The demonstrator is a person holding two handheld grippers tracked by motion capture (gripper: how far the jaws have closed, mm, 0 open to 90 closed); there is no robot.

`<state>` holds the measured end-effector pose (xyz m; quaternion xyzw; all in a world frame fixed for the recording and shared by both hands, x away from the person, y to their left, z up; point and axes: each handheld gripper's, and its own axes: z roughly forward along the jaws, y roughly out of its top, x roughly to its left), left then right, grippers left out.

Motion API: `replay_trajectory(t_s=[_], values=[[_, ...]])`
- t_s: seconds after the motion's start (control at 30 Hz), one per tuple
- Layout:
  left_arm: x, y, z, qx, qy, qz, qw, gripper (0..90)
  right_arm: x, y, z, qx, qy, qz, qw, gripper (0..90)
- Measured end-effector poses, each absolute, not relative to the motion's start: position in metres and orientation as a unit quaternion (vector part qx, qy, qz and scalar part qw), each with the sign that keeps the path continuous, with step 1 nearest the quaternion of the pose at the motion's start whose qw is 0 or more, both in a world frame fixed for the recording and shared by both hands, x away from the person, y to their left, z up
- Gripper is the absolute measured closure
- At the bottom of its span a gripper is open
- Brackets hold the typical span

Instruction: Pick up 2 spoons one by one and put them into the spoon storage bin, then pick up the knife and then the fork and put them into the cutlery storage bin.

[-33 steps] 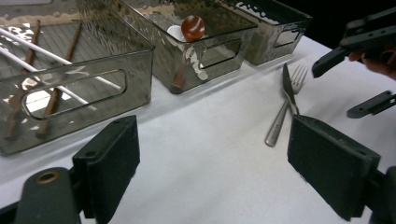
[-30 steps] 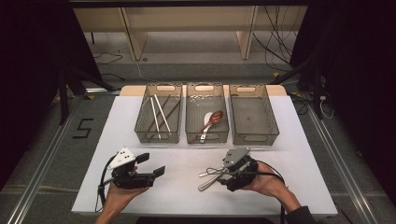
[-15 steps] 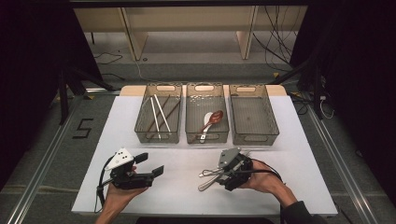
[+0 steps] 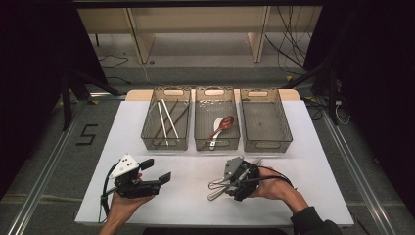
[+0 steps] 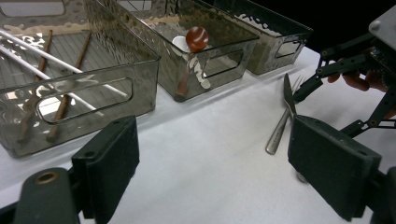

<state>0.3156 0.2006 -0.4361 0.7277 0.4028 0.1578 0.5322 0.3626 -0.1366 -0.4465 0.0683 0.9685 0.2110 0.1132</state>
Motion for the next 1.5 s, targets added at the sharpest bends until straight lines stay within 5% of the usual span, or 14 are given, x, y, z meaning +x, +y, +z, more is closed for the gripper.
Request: replay_trajectory(t_s=[1.5], values=[[0.312, 0.200, -0.440, 0.743, 0.390, 0.165, 0.518, 16.0, 0.375, -0.126, -0.453, 0.007, 0.986, 0.130, 0.106, 50.1]])
